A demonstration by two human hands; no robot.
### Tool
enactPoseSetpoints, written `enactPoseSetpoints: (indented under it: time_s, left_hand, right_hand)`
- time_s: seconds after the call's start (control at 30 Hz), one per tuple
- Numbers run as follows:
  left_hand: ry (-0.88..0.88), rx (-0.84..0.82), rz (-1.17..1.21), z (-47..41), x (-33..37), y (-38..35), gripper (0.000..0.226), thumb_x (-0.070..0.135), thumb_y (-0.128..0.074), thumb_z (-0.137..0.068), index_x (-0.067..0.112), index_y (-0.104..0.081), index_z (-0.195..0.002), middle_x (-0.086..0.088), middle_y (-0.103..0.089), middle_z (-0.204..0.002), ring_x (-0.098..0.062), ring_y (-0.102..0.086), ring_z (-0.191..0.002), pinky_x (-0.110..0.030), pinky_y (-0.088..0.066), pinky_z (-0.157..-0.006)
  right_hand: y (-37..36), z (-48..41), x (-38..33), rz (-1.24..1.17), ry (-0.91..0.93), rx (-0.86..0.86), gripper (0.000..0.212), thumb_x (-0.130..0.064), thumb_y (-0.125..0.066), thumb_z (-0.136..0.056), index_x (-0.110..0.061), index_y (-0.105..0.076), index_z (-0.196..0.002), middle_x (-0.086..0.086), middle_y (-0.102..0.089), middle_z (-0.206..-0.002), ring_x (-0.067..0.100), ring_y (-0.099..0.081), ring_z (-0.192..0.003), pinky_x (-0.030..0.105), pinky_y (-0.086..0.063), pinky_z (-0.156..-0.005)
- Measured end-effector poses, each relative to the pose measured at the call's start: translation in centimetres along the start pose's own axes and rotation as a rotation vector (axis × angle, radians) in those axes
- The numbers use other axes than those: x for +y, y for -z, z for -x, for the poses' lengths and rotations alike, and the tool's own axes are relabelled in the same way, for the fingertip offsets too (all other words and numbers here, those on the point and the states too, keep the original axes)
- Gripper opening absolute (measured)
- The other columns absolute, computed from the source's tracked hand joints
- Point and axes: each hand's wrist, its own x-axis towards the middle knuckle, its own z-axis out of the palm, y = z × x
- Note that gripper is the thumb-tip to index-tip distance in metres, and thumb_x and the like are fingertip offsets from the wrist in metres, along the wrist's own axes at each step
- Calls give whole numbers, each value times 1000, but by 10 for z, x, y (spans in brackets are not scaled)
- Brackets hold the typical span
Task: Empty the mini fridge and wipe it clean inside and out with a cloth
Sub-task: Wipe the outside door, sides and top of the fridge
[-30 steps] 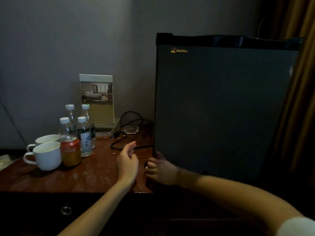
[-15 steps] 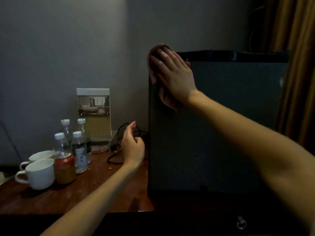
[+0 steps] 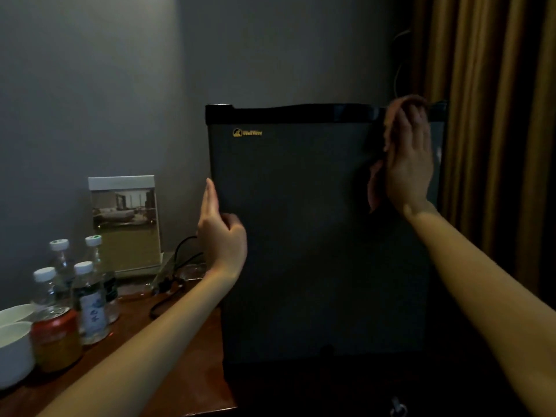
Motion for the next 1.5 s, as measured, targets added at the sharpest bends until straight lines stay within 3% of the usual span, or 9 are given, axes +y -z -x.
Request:
enactPoseSetpoints:
  time_s: [0.17, 0.3, 0.6, 0.77, 0.87, 0.97, 1.17, 1.37, 1.5]
  left_hand:
    - [-37, 50, -30, 2, -4, -7, 70, -12, -45, -89, 11, -23, -151, -6, -29, -156, -6, -24, -139, -3, -18, -106]
    - [-57, 25, -23, 1, -7, -2, 69, -13, -44, -88, 11, -24, -151, -5, -30, -155, -12, -27, -142, -23, -25, -116]
    - [-150, -101, -91, 7, -26, 19, 68, -14, -42, -88, 8, -27, -150, -4, -31, -155, -4, -26, -140, -6, -20, -111]
    - [-240, -198, -163, 39, -42, 33, 69, -12, -42, -90, 10, -21, -151, 1, -15, -160, 6, -14, -143, -7, -16, -112]
    - [-335, -332, -216, 68, -49, 27, 73, -14, -44, -87, 8, -18, -152, -2, -4, -163, -11, -7, -149, -21, -12, -119]
    - [-571, -610, -257, 87, -45, 11, 66, -7, -43, -89, 7, -24, -151, -4, -10, -162, -23, -9, -149, -25, -9, -120]
    - [-807, -1026, -242, 106, -26, -42, 79, -7, -45, -83, 23, -23, -153, 8, -9, -162, -11, -6, -149, -24, -10, -120]
    - [-908, -1125, -262, 126, -13, -110, 78, 0, -44, -83, 22, -19, -154, 5, -10, -162, -10, -3, -149, -29, -10, -121]
    - [-942, -1139, -243, 136, 1, -137, 68, 6, -36, -85, 18, -26, -151, 0, -22, -159, -13, -10, -148, -29, -9, -121]
  right_hand:
    - [3, 21, 21, 14, -311, 93, 53, -19, -34, -101, -9, -23, -152, 14, -18, -159, 28, -13, -148, 35, -9, -122]
    - [-16, 35, -33, 47, -381, 162, 55, -22, -33, -97, -7, -28, -150, 17, -25, -156, 32, -19, -146, 40, -8, -121]
    - [-80, 158, -199, -89, 300, -142, 55, -26, -47, -93, -12, -34, -145, 11, -38, -150, 23, -25, -143, 38, -8, -121]
    - [-78, 187, -190, -62, 548, -257, 50, -26, -42, -95, -11, -41, -143, 7, -31, -154, 21, -22, -145, 37, -6, -122]
    - [-69, 185, -152, -69, 626, -237, 47, -25, -41, -95, -10, -49, -139, 7, -32, -151, 23, -29, -142, 38, -11, -121]
    - [-52, 183, -110, -96, 511, -177, 42, -25, -34, -101, -7, -44, -138, 9, -35, -147, 25, -31, -140, 39, -15, -121]
    - [-21, 193, -10, -10, 183, -61, 41, -30, -22, -106, -3, -41, -132, 16, -33, -146, 30, -28, -139, 41, -17, -119]
    - [-11, 224, 32, 46, -211, -38, 50, -29, -30, -101, -4, -24, -144, 15, -21, -151, 14, 0, -149, 35, -11, -117]
    - [-13, 234, 28, -17, -596, -2, 53, -27, -37, -97, -2, -36, -144, 15, -29, -153, 21, -22, -141, 36, -27, -113]
